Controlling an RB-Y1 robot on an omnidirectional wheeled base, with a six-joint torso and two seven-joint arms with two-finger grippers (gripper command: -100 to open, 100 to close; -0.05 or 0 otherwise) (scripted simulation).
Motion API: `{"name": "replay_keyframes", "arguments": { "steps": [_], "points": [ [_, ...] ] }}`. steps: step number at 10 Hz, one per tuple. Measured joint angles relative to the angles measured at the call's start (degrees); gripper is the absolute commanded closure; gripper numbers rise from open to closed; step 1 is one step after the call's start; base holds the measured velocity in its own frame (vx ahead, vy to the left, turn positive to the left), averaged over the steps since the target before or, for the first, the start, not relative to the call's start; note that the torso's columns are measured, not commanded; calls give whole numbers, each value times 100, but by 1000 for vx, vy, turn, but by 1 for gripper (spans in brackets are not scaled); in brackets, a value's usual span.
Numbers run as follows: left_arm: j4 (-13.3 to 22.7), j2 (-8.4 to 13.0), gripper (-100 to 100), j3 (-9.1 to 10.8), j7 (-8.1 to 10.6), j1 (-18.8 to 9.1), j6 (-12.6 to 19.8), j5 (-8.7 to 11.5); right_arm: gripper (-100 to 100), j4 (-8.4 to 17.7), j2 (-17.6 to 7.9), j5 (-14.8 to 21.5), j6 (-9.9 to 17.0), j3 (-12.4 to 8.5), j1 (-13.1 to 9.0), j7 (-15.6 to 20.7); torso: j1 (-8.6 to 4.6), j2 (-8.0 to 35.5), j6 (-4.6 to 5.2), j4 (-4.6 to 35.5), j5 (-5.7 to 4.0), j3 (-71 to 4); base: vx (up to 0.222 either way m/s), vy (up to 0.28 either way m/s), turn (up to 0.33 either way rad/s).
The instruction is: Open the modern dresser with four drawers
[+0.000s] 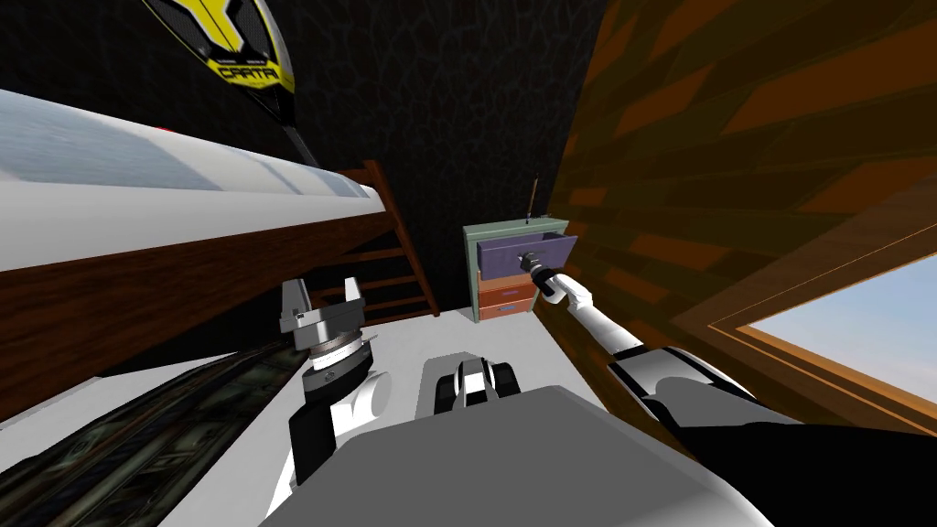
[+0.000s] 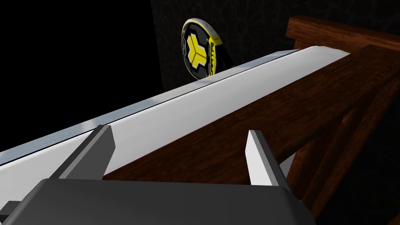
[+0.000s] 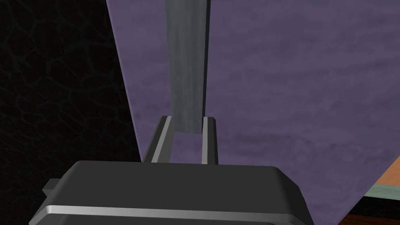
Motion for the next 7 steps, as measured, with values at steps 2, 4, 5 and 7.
{"name": "replay_keyframes", "arguments": {
  "steps": [2, 4, 5, 7],
  "points": [
    [0, 0, 0, 0, 0, 0, 0, 0, -100, -42, -180, -78, 37, 51, 14, -82, 8, -26, -11, -2, 5, -14, -74, 43, 71],
    [-1, 0, 0, 0, 0, 2, 0, 0, -100, 155, -447, -197, 10, 115, -138, -243, 4, -48, -13, 2, 11, -30, -6, 36, 51],
    [-1, 0, 0, 0, 0, 2, -1, 0, -100, 234, -591, -259, 15, 152, -225, -323, 2, -31, -10, 4, 8, -20, -11, 34, 51],
    [-1, 0, 0, 0, 0, 2, 0, 0, -100, 305, -827, -357, 20, 183, -292, -455, 1, 0, -7, 10, 6, 1, -25, 40, 56]
  ]
}}
